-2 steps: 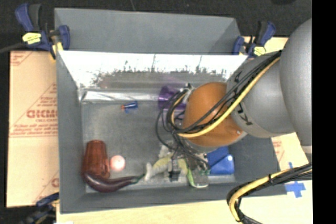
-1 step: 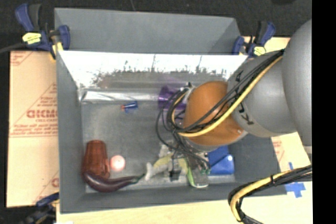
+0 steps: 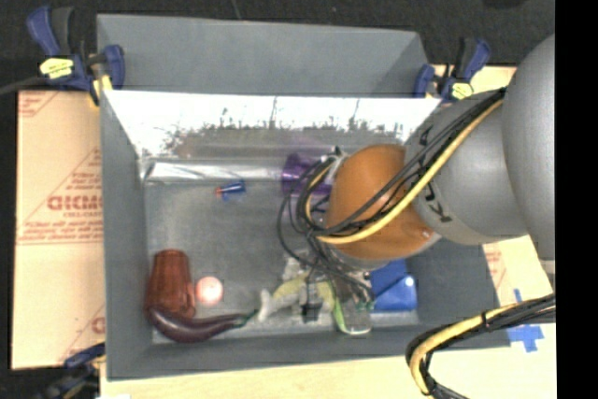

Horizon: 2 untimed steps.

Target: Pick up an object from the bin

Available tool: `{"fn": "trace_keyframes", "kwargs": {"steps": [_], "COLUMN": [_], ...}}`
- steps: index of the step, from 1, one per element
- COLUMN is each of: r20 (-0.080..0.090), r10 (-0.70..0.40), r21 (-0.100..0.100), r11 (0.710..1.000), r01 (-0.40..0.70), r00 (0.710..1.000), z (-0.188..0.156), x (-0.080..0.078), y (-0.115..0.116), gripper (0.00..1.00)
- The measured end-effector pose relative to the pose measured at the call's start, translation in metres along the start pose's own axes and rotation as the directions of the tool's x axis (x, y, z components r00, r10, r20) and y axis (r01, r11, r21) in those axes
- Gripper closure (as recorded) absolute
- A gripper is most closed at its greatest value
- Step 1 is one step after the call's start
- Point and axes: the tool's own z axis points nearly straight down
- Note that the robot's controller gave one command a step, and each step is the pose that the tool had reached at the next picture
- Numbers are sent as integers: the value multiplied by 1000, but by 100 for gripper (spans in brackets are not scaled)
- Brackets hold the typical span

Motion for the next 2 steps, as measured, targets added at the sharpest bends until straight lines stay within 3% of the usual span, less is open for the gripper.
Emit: {"fn": "trace_keyframes", "kwargs": {"steps": [1,2], "r20": [-5,1], "r10": [183,336], "r21": [0,0], "r11": [983,942], "r01": [-183,-336], "r00": [983,942], "z": [-3,2], "x": [-18,-27], "y": [0,-3], "gripper": [100,100]}}
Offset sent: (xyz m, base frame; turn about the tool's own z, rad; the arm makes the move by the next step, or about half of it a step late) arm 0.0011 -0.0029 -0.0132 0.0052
